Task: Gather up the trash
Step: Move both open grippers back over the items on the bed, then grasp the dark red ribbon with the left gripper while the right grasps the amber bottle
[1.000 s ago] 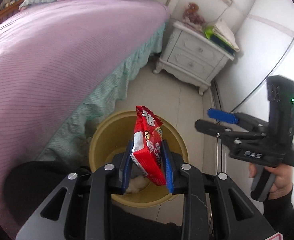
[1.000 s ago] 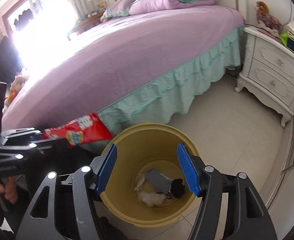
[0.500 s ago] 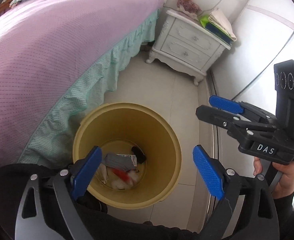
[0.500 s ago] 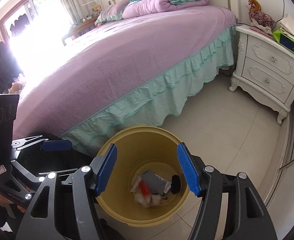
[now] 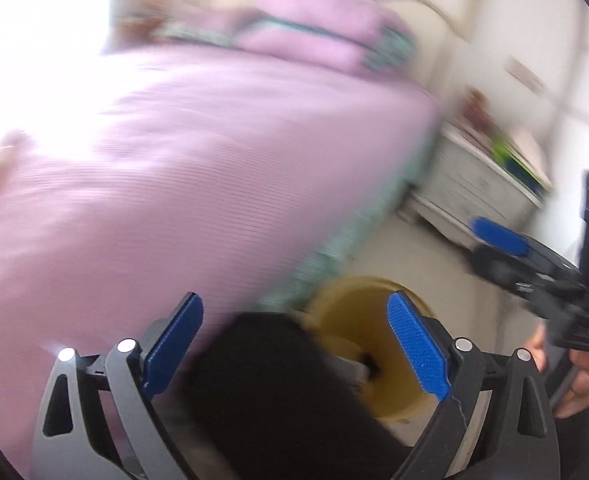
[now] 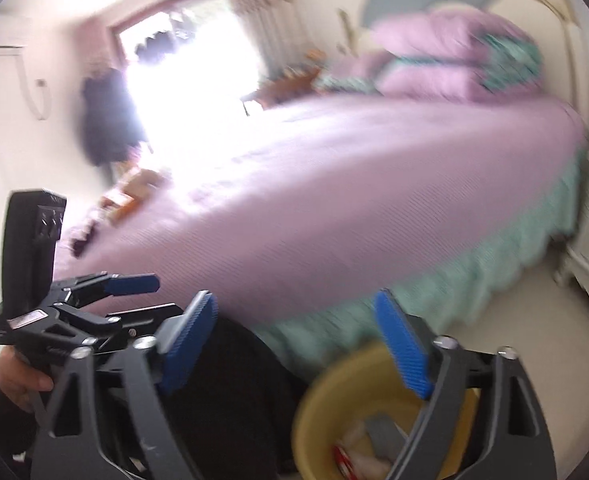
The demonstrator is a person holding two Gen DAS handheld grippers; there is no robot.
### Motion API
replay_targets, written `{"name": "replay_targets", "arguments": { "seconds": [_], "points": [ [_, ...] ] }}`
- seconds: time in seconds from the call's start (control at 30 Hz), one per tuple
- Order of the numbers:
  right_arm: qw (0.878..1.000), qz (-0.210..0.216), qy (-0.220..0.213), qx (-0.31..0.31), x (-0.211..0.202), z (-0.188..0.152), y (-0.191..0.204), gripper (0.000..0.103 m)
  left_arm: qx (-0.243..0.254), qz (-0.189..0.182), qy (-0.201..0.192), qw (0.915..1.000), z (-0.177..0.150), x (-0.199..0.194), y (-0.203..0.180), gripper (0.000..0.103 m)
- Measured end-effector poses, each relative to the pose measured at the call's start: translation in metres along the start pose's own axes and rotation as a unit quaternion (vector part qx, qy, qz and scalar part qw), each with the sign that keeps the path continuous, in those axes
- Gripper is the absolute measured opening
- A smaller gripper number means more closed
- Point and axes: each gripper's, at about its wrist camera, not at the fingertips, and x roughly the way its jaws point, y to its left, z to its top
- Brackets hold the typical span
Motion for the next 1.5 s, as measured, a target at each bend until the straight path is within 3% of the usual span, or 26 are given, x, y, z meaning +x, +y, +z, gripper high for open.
{"name": "replay_targets", "arguments": {
  "seconds": [0.13, 0.23, 0.37, 0.5, 0.63, 1.1, 1.13, 1.2, 1.23, 1.27, 1.33, 1.4, 1.5],
  "points": [
    [0.997, 0.053, -0.032, -0.047, 0.028, 0.024, 0.052, 0.095, -0.061, 0.103, -0.049, 0.9916, 0.000, -0.050, 0.061, 0.099],
    [0.993, 0.085, -0.042, -0.074, 0.050, 0.037, 0.086, 0.095, -0.100, 0.185, -0.080, 0.9743, -0.002, -0.083, 0.103, 0.099],
    [0.986, 0.142, -0.035, -0.080, 0.082, 0.051, 0.127, 0.095, -0.143, 0.251, -0.095, 0.9528, -0.004, -0.109, 0.146, 0.099],
    [0.978, 0.183, -0.025, -0.101, 0.110, 0.060, 0.169, 0.095, -0.177, 0.277, -0.104, 0.9386, -0.007, -0.125, 0.181, 0.099],
    [0.972, 0.205, -0.012, -0.117, 0.130, 0.065, 0.196, 0.095, -0.195, 0.287, -0.102, 0.9325, -0.006, -0.127, 0.209, 0.099],
    [0.972, 0.200, 0.034, -0.117, 0.173, 0.061, 0.210, 0.095, -0.241, 0.281, -0.083, 0.9252, 0.012, -0.079, 0.301, 0.098],
    [0.972, 0.200, 0.038, -0.114, 0.176, 0.062, 0.210, 0.095, -0.241, 0.283, -0.079, 0.9249, 0.014, -0.074, 0.305, 0.095],
    [0.973, 0.200, 0.043, -0.110, 0.180, 0.062, 0.210, 0.095, -0.246, 0.274, -0.063, 0.9277, 0.015, -0.064, 0.313, 0.069],
    [0.973, 0.198, 0.044, -0.112, 0.181, 0.061, 0.210, 0.095, -0.250, 0.261, -0.051, 0.9310, 0.015, -0.059, 0.315, 0.045],
    [0.973, 0.196, 0.045, -0.114, 0.182, 0.060, 0.212, 0.095, -0.255, 0.255, -0.042, 0.9317, 0.012, -0.055, 0.317, 0.035],
    [0.972, 0.196, 0.048, -0.117, 0.185, 0.060, 0.215, 0.095, -0.256, 0.255, -0.053, 0.9311, 0.009, -0.058, 0.317, 0.022],
    [0.971, 0.200, 0.052, -0.121, 0.188, 0.060, 0.219, 0.095, -0.271, 0.230, -0.073, 0.9321, 0.003, -0.070, 0.318, 0.021],
    [0.969, 0.204, 0.056, -0.128, 0.194, 0.062, 0.231, 0.095, -0.274, 0.230, -0.104, 0.9282, -0.001, -0.095, 0.315, 0.021]
  ]
}}
